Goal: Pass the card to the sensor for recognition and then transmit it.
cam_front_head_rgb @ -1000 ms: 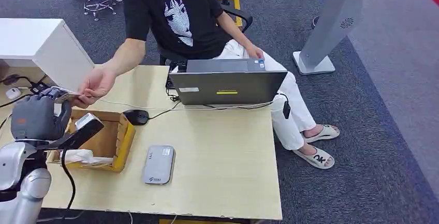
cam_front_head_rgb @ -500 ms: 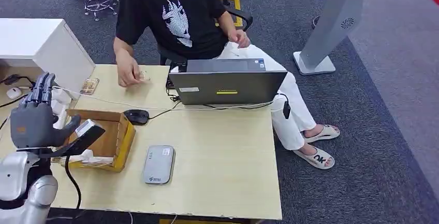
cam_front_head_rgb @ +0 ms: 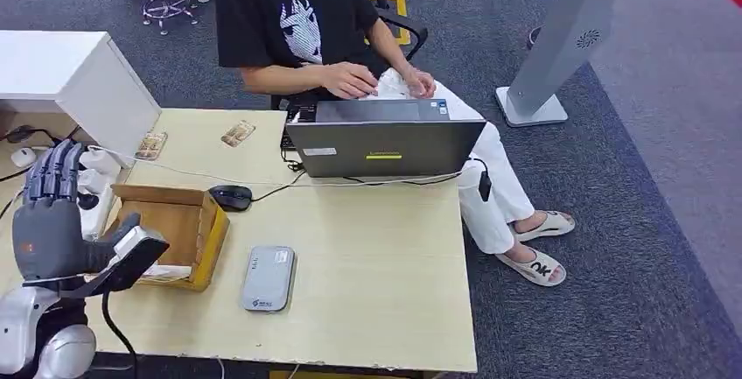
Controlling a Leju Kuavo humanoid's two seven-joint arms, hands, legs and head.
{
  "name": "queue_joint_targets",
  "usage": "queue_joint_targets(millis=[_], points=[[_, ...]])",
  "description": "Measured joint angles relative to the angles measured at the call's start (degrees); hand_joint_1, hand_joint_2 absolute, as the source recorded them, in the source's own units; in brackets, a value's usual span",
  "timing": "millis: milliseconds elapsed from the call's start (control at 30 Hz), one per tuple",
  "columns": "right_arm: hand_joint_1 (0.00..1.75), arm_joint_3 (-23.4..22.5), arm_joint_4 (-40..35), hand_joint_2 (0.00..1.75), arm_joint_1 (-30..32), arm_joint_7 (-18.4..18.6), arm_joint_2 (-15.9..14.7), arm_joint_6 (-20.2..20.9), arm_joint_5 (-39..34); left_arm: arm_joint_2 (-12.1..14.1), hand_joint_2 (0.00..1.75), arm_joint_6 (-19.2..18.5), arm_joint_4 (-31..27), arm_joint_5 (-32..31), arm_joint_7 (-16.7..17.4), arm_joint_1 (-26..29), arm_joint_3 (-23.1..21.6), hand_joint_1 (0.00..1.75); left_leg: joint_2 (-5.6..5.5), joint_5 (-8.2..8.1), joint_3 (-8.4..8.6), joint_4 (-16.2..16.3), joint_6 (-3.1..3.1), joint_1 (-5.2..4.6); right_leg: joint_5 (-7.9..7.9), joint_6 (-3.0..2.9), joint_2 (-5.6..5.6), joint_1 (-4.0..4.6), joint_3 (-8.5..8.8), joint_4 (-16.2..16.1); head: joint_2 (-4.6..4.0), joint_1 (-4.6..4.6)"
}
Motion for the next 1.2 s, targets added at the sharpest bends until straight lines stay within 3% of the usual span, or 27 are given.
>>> queue_joint_targets(millis=[67,100,200,633,900,1200], points=[[0.0,-0.39,0.0,1.75,0.0,0.0,0.13,0.0,0.0,-0.7,1.75,-4.65,-1.02,8.37,-1.52,0.83,0.2,0.0,0.01,0.0,0.0,0.0,0.0,0.0,0.01,0.0,0.01,0.0,0.0,0.0,0.0,0.02],[0.0,-0.61,0.0,1.75,0.0,0.02,0.17,0.0,-0.07,-1.03,1.75,-4.89,-1.51,8.79,-2.34,1.53,0.2,0.0,0.05,0.0,0.01,0.0,0.0,0.01,0.01,-0.01,0.04,0.01,0.01,0.01,0.0,0.02],[0.0,-1.61,0.0,1.75,0.09,0.11,0.46,0.02,-0.57,-1.53,1.75,-4.72,-4.76,5.09,-4.72,5.02,-0.15,0.0,0.11,0.0,0.03,0.0,0.0,-0.01,0.01,-0.02,0.09,-0.01,-0.01,0.0,0.0,0.0],[0.0,-3.83,-0.11,1.75,0.25,-0.26,1.09,0.02,-1.05,-2.03,1.75,-3.97,-11.45,1.41,-5.0,12.2,-2.12,0.0,0.08,0.0,0.01,0.0,0.0,0.0,0.01,-0.02,0.06,0.0,-0.03,0.0,0.0,0.0],[0.0,-6.66,-0.41,1.75,0.38,-0.2,1.64,-0.65,-2.6,1.18,1.75,-3.36,-16.45,2.35,-5.33,20.76,-3.72,0.0,0.08,-0.07,-0.01,-0.02,-0.05,0.01,-0.06,-0.03,0.06,0.0,-0.05,0.0,0.0,0.02],[0.0,-9.68,-0.61,1.75,0.47,-0.2,2.34,-0.66,-3.61,5.4,1.75,-3.73,-21.88,1.54,-1.31,29.64,-3.67,0.0,0.05,-0.08,-0.01,-0.04,-0.07,0.03,-0.07,-0.04,0.02,0.02,-0.03,0.0,0.0,0.0]])
